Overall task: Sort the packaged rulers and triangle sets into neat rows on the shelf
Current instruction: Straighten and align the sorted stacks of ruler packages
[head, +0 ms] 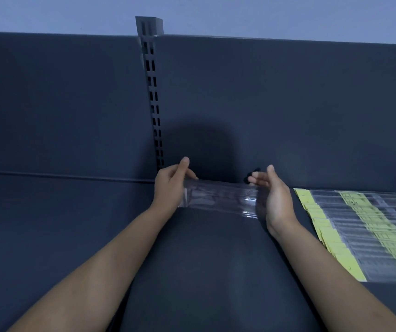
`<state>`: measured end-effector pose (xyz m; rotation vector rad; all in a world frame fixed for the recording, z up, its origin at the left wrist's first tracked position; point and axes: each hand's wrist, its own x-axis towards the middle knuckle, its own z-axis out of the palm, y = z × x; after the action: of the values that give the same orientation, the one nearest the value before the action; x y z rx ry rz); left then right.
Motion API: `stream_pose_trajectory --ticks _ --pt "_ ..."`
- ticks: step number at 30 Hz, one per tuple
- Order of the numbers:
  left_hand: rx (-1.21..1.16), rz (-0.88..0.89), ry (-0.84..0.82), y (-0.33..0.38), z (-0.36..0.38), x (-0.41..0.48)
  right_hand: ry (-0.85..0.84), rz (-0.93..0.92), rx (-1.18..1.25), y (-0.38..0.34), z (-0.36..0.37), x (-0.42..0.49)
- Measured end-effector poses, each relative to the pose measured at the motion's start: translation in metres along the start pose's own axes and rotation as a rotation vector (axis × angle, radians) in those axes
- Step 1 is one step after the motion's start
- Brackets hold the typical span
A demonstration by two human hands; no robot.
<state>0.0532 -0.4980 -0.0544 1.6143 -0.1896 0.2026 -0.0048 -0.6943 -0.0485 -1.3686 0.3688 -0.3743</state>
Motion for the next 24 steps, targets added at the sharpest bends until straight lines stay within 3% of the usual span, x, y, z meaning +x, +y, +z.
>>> stream_pose_trajectory --ticks 5,8,13,17,21,24 --pt "0.224 0.037 -0.390 0.002 -0.023 0.005 -0.310 -0.001 -0.250 -0.009 -0.017 0.001" --pt "0.357 0.060 -0.538 0.002 -0.031 0.007 -0.332 -0.001 -0.206 -0.008 -0.018 0.003" --pt "0.411 0.200 -0.496 0.003 -0.032 0.006 -0.254 0.064 0.036 -0.010 -0.014 0.004" --pt "0.550 0.387 -0.454 0.002 -0.030 0.004 -0.193 -0.050 0.072 -0.014 -0.011 0.000" --pt "0.519 0.288 -0.465 0.002 -0.031 0.005 -0.111 0.035 0.039 -0.013 -0.012 -0.001" --pt "0.494 0.199 -0.466 0.000 -0.031 0.005 -0.145 0.089 0.041 -0.012 -0.011 -0.003"
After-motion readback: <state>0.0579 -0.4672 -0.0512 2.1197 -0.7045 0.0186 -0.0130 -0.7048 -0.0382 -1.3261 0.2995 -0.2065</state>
